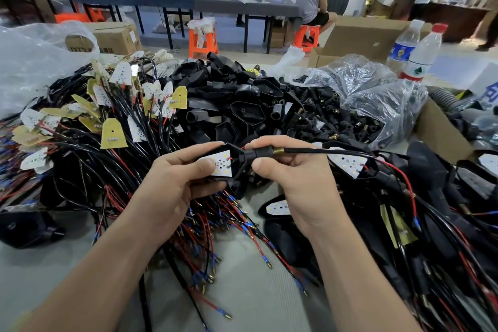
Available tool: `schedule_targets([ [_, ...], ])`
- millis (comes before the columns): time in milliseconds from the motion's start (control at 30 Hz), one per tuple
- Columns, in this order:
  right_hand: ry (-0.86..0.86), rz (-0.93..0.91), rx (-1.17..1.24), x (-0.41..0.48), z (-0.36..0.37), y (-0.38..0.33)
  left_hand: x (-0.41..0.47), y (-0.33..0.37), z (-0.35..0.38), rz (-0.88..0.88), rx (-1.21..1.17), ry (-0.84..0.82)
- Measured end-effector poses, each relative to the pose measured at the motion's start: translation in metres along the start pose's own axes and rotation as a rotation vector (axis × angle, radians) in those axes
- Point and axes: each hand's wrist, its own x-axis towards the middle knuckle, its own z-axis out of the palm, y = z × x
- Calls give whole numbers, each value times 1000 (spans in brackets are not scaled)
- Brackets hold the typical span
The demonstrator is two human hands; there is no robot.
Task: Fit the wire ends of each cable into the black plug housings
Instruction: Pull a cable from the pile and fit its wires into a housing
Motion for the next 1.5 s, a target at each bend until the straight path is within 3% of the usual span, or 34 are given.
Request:
schedule_targets([
  [233, -7, 74, 72, -3, 8, 2, -1, 1, -1, 6, 31, -28],
  [433, 32, -6, -85, -4, 19, -2, 2, -1, -2, -23, -11, -11],
  [567, 85, 33, -42, -2, 15, -11, -1, 0, 1, -21, -29, 4],
  [667, 72, 82, -57, -5, 19, -20, -5, -2, 5, -64, 24, -92],
  [733, 109, 131, -291, -11, 20, -33, -6, -2, 8, -67, 21, -111],
  [800, 108, 85, -796, -22, 19, -49, -4, 0, 8, -60, -25, -76],
  [833, 118, -10, -999, -30, 21, -59, -3, 2, 8, -67, -45, -63],
  [967, 132, -536, -1333, -53, 36, -105, -4, 14, 12, -101, -13, -129],
  [1033, -41, -407, -1553, -53, 29, -114, -5, 22, 21, -103, 3, -167],
  [1100, -110, -92, -1492, -55, 14, -125, -4, 30, 41, -116, 21, -156],
  [1167, -111, -9, -1392, -58, -7, -132, 0, 34, 64, -122, 24, -133],
  [1233, -40, -5, -1317, -60, -31, -141, 3, 36, 89, -136, -45, -156],
  [1367, 182, 101, -1221, -60, -92, -159, 7, 29, 135, -123, -133, -377],
  [1433, 302, 134, -1283, -62, -121, -158, 8, 17, 152, -51, 58, -411],
  [1500, 353, 225, -1421, -64, -138, -149, 9, 3, 160, 100, 398, -395],
])
